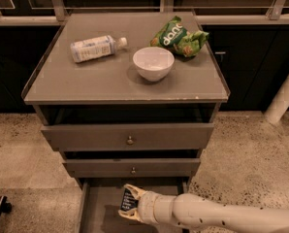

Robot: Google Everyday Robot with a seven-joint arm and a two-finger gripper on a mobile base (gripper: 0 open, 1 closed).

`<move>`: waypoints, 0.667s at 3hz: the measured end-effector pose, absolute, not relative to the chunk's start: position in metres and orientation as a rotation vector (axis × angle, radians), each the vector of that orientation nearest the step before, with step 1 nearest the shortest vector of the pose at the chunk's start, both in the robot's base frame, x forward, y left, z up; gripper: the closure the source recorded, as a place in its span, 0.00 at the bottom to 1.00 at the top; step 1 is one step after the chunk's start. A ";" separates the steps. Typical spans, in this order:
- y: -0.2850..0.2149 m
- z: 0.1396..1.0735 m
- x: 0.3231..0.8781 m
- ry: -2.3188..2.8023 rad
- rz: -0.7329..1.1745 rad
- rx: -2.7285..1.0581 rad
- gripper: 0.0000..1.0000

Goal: Pick rxbar blueberry from bottom drawer and place on counter

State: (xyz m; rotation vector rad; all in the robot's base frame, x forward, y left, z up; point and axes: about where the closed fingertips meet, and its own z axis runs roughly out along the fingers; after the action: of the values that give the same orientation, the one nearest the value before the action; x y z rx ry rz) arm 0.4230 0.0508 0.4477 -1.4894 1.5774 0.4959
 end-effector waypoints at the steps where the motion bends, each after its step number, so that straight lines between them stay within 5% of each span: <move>1: 0.043 0.517 0.426 1.493 0.392 -1.571 1.00; 2: 0.043 0.517 0.425 1.493 0.393 -1.571 1.00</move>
Offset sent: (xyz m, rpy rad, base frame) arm 0.0001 -0.0051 0.0519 -0.0389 -0.0735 0.0321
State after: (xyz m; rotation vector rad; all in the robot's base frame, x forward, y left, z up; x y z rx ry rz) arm 0.4254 0.0434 0.5167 -1.5708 1.4928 0.3934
